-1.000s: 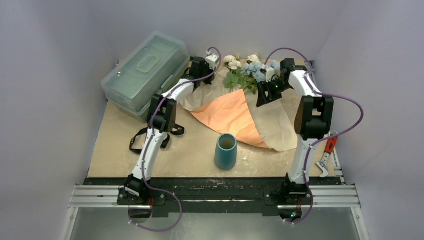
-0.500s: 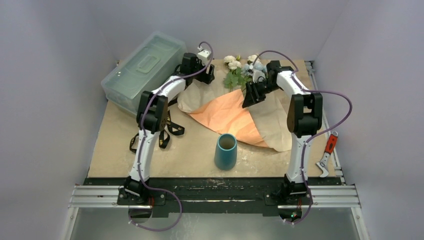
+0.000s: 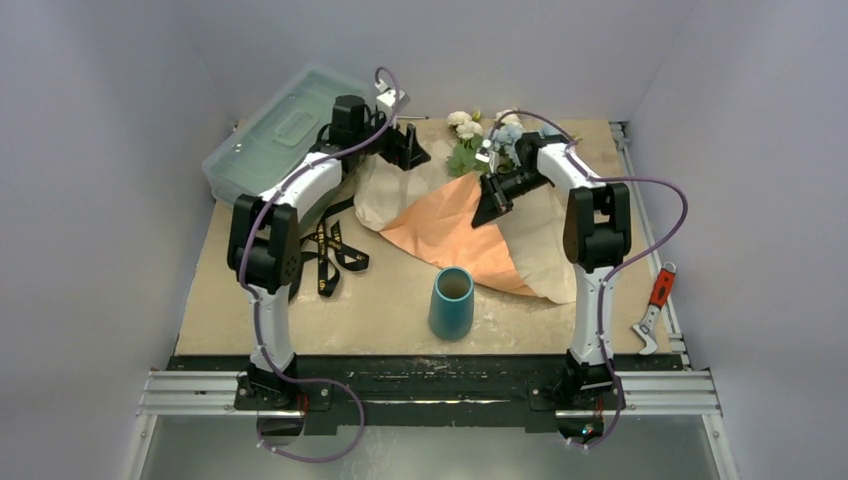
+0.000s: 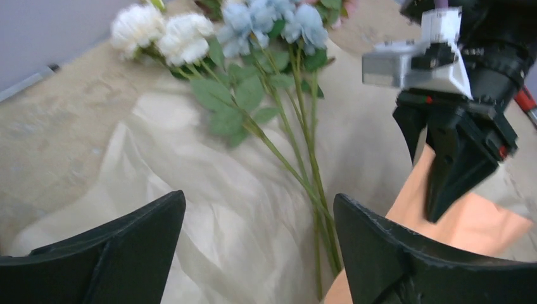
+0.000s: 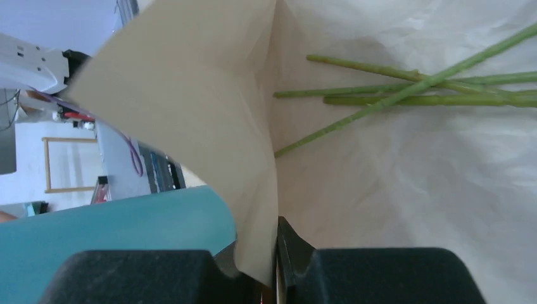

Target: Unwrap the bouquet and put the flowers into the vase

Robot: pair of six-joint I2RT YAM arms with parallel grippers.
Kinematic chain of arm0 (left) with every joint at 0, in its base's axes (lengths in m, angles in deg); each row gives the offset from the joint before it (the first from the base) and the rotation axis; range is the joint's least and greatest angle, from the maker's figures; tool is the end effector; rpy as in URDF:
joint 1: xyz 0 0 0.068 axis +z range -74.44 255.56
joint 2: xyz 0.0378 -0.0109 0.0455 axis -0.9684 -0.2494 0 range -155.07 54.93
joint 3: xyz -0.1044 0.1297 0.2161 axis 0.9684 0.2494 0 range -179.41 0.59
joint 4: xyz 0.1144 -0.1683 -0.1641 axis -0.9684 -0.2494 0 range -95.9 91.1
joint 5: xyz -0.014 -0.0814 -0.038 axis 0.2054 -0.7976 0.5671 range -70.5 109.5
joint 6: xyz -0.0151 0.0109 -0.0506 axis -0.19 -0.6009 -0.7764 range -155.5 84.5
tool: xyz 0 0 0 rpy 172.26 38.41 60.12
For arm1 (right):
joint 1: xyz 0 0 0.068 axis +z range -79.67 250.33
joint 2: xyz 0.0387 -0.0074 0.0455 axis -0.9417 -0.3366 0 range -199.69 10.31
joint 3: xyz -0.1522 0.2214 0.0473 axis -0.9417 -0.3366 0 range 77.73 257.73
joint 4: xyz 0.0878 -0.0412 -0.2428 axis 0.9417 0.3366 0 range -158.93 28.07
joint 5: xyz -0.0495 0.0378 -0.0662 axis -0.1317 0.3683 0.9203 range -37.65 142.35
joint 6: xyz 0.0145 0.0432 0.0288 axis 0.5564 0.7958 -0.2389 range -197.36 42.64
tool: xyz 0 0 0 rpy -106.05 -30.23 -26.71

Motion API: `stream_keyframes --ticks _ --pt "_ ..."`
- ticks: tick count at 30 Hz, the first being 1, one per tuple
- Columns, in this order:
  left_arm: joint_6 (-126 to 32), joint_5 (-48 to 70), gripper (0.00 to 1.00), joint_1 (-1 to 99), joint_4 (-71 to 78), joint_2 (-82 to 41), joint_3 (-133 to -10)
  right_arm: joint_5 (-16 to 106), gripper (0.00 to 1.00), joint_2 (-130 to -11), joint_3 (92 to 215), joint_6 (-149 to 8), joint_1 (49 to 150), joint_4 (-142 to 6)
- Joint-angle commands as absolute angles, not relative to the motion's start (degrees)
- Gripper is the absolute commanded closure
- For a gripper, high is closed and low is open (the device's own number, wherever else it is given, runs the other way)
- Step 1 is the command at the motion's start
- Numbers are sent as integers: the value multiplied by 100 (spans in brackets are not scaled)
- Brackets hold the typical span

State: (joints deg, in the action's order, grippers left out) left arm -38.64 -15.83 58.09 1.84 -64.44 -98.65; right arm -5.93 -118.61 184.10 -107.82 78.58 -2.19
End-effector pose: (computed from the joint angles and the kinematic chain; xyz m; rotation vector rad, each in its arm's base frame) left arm 0.4683 -0.1689 0.2813 0.6562 1.8152 -0.8283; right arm 0.4274 0.0926 0.1877 -0.8642 2.4343 1.4102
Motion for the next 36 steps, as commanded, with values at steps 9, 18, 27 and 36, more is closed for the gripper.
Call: stream_keyframes --ticks 9,18,27,36 --pt "-1896 -2692 0 6109 -1590 -5371 -8120 -734 71 -11395 18231 -12028 8234 601" --pt "485 -1622 3 6114 -2554 -5519 -8104 -437 42 -11152 18250 -12013 8165 569" --pt "1879 -993 15 6106 -2657 -5771 -7866 -209 13 -10793 18187 -11987 7238 871" --pt "2019 -896 54 5982 -2318 -5922 -7723 1214 15 -10432 17735 -10744 6292 -578"
